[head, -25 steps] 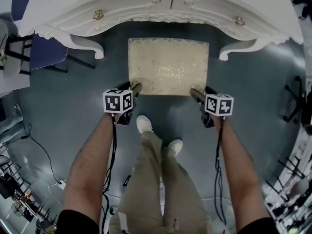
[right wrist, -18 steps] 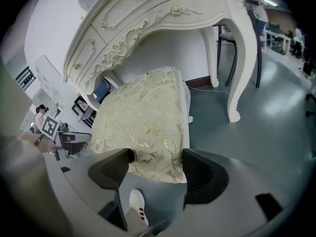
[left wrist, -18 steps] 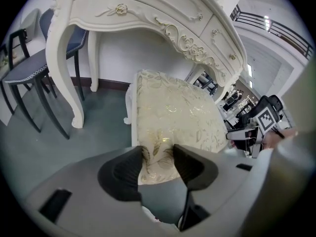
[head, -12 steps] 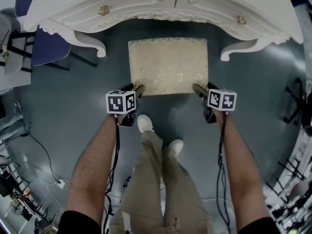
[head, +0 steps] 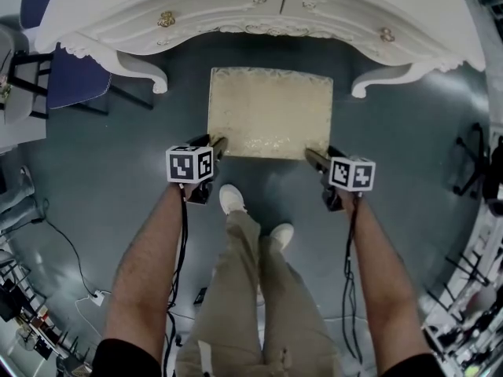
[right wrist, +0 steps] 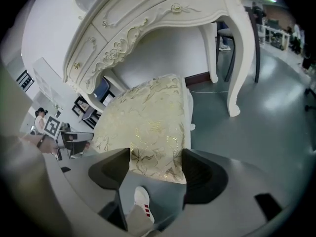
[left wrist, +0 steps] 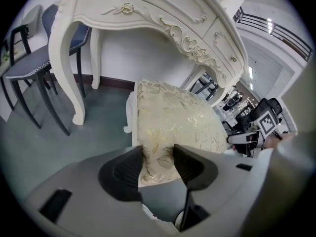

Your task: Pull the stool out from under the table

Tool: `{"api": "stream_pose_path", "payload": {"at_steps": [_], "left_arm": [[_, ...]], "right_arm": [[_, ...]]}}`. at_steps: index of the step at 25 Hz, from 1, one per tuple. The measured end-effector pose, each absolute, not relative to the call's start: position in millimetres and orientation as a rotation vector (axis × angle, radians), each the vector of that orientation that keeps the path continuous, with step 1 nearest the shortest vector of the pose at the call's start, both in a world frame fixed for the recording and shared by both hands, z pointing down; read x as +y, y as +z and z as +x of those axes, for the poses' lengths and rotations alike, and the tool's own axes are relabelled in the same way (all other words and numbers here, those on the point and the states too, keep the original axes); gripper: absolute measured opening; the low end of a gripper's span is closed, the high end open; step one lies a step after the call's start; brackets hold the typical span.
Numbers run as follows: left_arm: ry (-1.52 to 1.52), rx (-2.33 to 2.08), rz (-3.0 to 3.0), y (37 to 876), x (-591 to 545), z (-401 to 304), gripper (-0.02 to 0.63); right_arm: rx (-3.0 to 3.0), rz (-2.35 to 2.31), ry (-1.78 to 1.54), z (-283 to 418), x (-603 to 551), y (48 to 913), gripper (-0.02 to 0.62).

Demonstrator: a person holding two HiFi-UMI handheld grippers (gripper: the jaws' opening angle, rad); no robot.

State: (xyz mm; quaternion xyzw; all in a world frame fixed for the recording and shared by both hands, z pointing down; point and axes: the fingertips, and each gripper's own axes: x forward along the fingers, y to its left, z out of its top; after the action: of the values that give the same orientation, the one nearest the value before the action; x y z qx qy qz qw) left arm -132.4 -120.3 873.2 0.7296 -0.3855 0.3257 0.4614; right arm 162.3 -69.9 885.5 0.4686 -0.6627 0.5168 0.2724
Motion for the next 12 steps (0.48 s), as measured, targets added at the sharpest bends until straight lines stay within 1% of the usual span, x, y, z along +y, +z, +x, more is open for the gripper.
{"api": "stream_pose_path", "payload": {"at_steps": [3,7,10,12], "left_arm": [[0.788,-0.974,1.785,874.6,-111.0,-135.1,0.190],[0.844,-1.042,1.856,865.6,-108.8,-138.9,0.192],[0.860,-1.085,1.951,843.1,-101.9,-135.7,0.189],[0.787,-1.162,2.020,811.7,-100.7,-135.0,0.174]], "right_arm": [[-1.757,1.262,1.368,162.7,-70.2,887.8,0.337],[-1.725,1.318,1.218,170.5,-75.6,877.6,0.337],[-1.778,1.382,1.053,169.0,-79.7,846.8,0.337],[-1.882,1.409,0.959,156.8,-84.7,808.8,0.337]]}}
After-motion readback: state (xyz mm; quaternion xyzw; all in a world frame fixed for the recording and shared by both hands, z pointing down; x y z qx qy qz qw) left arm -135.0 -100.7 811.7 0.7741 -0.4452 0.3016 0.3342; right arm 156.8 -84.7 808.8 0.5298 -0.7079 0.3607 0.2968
